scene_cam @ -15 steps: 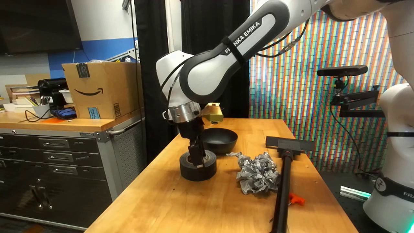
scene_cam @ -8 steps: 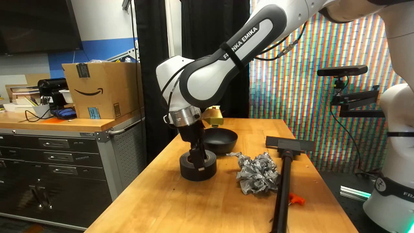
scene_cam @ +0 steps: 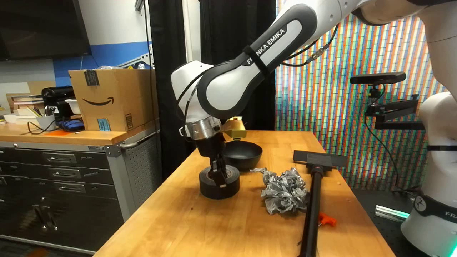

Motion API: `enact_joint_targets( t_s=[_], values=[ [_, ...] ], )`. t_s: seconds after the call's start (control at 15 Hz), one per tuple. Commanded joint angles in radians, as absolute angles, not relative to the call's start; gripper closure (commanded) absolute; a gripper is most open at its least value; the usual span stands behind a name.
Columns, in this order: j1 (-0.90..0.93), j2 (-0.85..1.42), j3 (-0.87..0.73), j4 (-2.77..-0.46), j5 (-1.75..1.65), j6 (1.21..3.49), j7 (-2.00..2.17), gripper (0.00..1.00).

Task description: Move the black masking tape to the right

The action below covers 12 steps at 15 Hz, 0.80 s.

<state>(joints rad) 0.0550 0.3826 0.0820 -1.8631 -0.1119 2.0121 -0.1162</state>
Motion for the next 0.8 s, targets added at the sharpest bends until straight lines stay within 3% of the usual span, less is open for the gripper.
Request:
enact_joint_targets(
  t_s=[0.0,0.07,0.73],
  values=[
    [0.076,0.383,0.097,-1.849,-0.103,2.006,-0.138,0.85],
    [0.085,0.385,0.104,-1.846,-0.104,2.002,-0.139,0.92],
    [0.205,0.420,0.195,-1.802,-0.123,1.967,-0.184,0.92]
  ],
)
